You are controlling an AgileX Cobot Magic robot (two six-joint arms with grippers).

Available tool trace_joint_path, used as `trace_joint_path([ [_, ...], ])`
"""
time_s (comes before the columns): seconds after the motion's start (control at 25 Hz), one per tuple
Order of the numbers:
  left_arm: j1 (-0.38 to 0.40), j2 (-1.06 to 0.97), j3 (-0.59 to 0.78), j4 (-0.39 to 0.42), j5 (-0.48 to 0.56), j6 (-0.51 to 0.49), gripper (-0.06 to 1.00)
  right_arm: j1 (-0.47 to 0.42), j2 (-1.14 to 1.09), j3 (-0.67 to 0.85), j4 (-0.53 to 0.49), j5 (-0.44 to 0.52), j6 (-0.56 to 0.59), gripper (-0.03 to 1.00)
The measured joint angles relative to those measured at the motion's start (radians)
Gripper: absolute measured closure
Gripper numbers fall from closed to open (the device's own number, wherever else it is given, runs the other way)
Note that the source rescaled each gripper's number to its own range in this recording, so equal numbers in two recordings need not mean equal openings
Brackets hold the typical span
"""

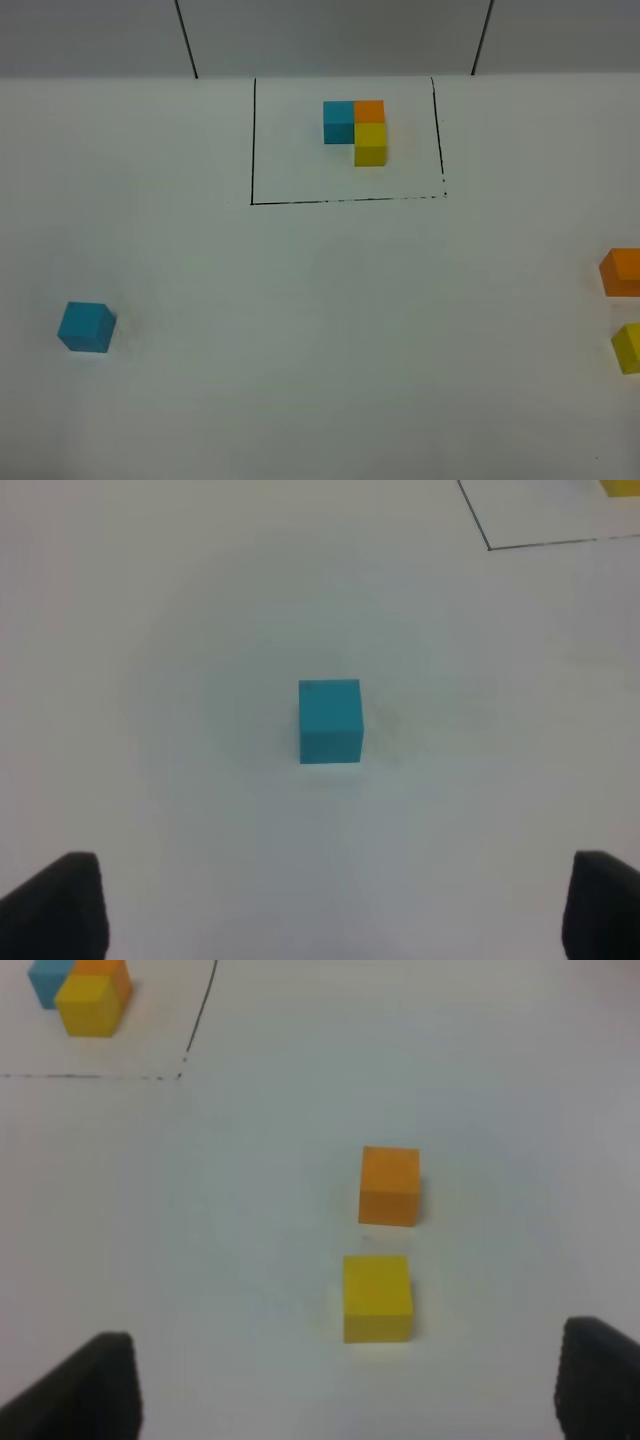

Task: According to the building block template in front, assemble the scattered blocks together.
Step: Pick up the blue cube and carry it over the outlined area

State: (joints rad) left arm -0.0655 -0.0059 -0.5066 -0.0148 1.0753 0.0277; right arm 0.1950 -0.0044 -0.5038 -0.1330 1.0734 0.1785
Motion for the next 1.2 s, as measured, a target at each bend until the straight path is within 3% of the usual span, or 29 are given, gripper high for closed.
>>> trace_joint_path([
  [0.92, 0.0, 0.0, 0.0, 0.0, 0.0, 0.001, 0.01, 0.0, 0.0, 0.0, 0.0, 0.0, 0.0, 0.26],
  [1.2, 0.0, 0.094, 0.0, 0.04, 0.0, -0.038, 0.02, 0.0, 0.0, 0.0, 0.0, 0.0, 0.0, 0.26],
])
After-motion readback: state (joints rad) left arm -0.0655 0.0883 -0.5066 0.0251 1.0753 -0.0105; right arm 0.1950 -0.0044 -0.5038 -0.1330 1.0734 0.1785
